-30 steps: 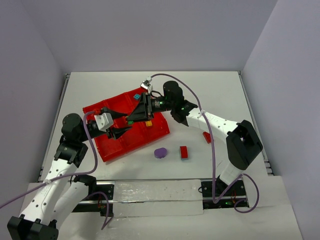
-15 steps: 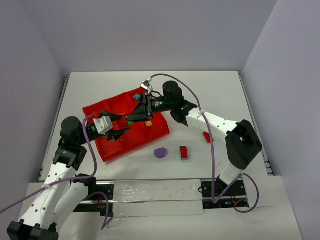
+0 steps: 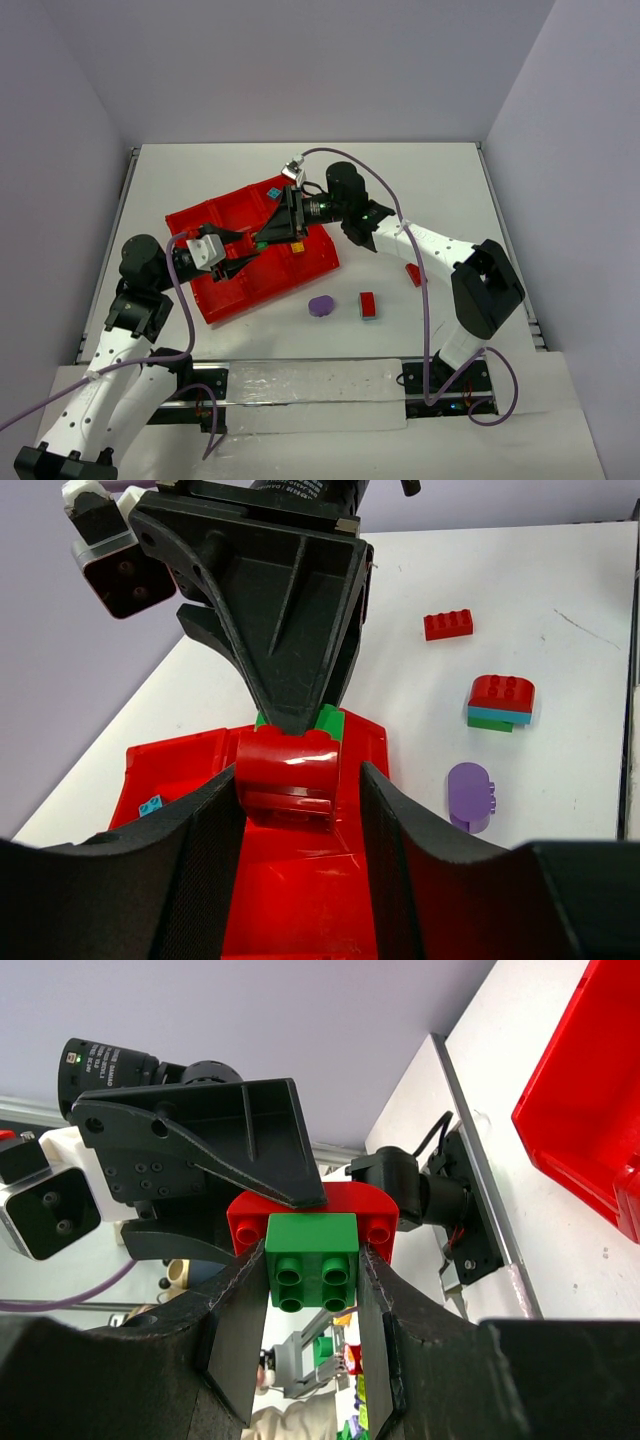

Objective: Sort the legos into containers by color

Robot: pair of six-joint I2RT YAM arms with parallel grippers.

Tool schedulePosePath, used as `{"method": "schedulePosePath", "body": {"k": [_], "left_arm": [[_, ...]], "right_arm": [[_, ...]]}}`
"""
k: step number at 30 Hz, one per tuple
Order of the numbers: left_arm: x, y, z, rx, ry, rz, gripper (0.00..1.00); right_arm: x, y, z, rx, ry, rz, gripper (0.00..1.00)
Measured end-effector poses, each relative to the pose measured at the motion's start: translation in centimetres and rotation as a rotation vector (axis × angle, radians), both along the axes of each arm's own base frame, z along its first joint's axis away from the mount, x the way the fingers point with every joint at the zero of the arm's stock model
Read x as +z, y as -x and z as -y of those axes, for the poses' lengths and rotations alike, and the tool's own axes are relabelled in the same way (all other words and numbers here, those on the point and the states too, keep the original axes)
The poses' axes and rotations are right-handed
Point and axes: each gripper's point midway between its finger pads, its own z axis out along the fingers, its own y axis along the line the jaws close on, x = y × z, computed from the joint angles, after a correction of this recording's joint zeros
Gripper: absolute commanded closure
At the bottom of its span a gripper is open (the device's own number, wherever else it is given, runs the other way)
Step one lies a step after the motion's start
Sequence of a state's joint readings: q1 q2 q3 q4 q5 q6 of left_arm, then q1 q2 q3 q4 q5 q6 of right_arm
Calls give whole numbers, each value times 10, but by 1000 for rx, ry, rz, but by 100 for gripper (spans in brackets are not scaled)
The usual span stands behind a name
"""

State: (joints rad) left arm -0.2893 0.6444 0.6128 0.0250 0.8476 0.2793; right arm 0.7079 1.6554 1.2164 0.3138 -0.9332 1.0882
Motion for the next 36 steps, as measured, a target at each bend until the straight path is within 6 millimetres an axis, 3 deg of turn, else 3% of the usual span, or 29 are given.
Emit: {"method": "schedulePosePath", "body": {"k": [9, 14, 27, 33, 36], "left_arm": [[-5, -2, 1, -4, -13, -10, 73], [-6, -2, 1, -5, -15, -9, 99], [-25, -1, 3, -25, -54, -75, 100], [-30, 0, 2, -23, -62, -97, 100], [-31, 0, 2, -23, -62, -103, 100]], "right_arm": [[-5, 0, 3, 6, 6, -8, 100], [-6, -1, 3, 5, 7, -7, 100], [-28, -5, 12, -17, 39, -46, 100], [-46, -38, 38, -126, 69, -78, 100], [-52, -45, 45, -152, 82, -86, 100]]}}
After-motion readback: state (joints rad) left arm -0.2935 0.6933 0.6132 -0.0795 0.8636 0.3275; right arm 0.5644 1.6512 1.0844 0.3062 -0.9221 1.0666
